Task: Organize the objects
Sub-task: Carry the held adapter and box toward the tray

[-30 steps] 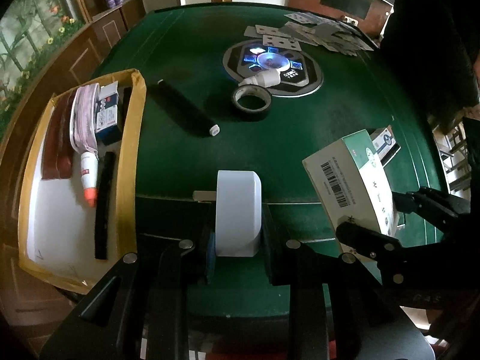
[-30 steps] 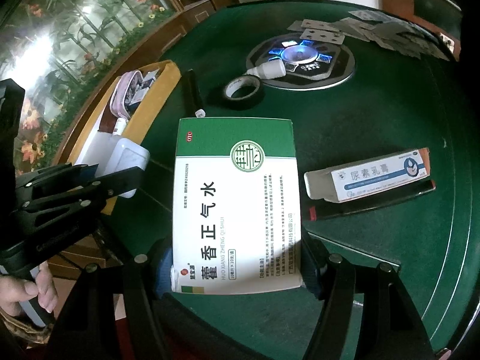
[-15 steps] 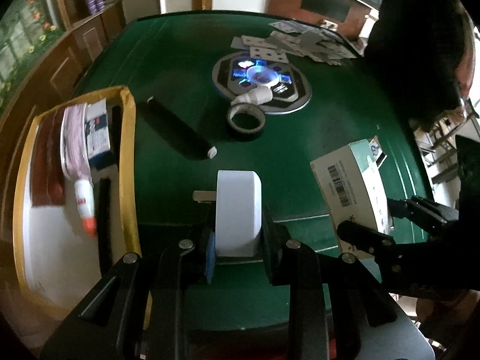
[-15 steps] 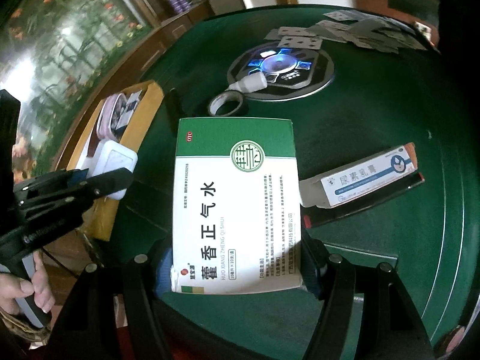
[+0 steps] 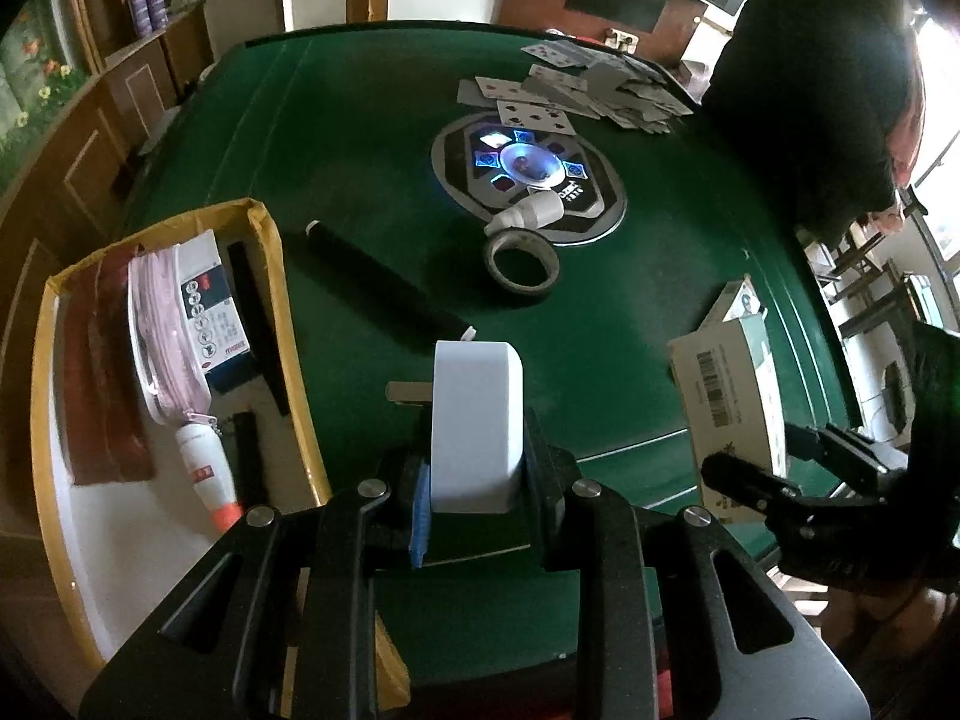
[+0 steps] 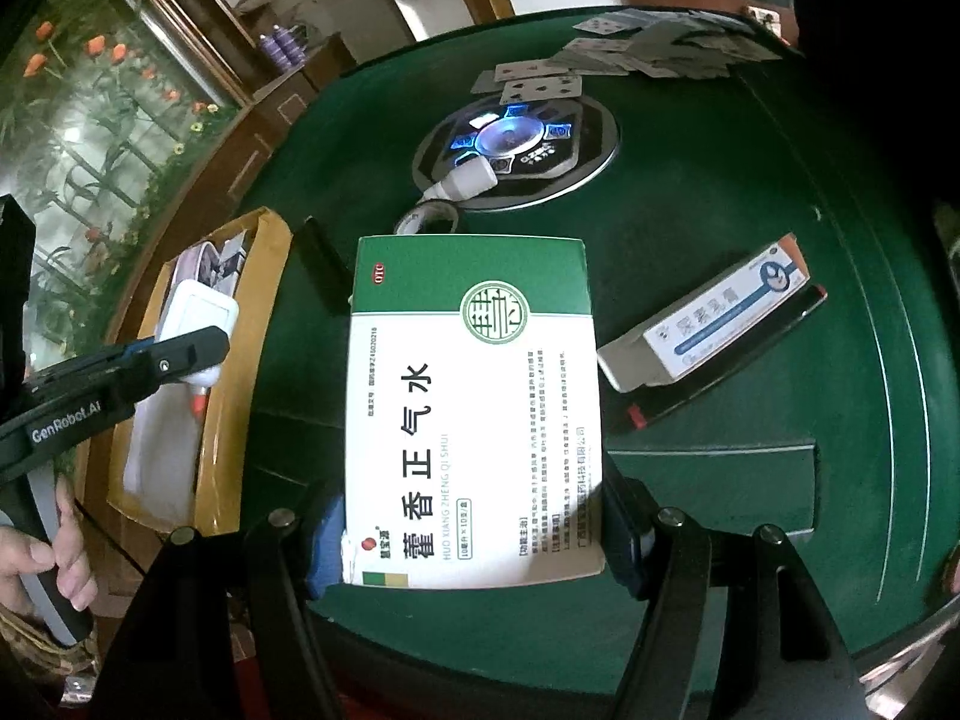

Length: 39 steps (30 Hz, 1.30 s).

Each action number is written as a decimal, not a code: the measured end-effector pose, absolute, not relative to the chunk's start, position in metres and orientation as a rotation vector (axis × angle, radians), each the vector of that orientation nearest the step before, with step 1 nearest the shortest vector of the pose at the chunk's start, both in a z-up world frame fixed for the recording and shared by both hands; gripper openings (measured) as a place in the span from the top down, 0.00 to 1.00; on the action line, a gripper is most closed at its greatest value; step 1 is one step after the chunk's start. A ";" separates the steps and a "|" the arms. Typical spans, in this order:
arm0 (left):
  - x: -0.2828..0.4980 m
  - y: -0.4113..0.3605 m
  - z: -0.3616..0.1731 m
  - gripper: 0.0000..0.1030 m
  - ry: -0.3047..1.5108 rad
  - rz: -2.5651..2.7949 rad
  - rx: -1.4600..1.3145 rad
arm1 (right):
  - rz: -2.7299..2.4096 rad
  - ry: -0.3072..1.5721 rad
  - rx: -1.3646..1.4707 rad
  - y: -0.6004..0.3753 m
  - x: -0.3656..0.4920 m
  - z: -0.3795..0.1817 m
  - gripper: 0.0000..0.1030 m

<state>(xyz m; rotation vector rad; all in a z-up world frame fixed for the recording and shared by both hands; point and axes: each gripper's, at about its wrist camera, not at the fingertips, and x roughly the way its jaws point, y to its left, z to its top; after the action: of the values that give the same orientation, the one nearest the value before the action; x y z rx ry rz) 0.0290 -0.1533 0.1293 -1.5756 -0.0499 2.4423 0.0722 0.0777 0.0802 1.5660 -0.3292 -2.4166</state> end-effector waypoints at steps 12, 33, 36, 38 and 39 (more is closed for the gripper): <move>0.036 -0.200 0.146 0.77 -0.137 2.504 -1.540 | -2.400 -0.271 1.563 0.045 0.062 0.085 0.33; 0.068 -0.290 0.137 0.77 -0.287 2.670 -1.653 | -2.257 -0.142 1.487 -0.030 0.037 0.092 0.33; 0.072 -0.297 0.132 0.77 -0.283 2.682 -1.683 | -2.233 -0.128 1.483 -0.040 0.039 0.091 0.33; 0.074 -0.300 0.130 0.77 -0.283 2.691 -1.699 | -2.215 -0.119 1.482 -0.046 0.041 0.089 0.33; 0.075 -0.302 0.129 0.77 -0.282 2.694 -1.705 | -2.206 -0.113 1.482 -0.050 0.042 0.088 0.33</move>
<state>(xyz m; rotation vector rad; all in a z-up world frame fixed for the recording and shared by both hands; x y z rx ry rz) 0.0749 -0.3016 0.1285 -1.7047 -0.2816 2.6941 0.0420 -0.0495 0.0884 1.4819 -0.1135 -2.2059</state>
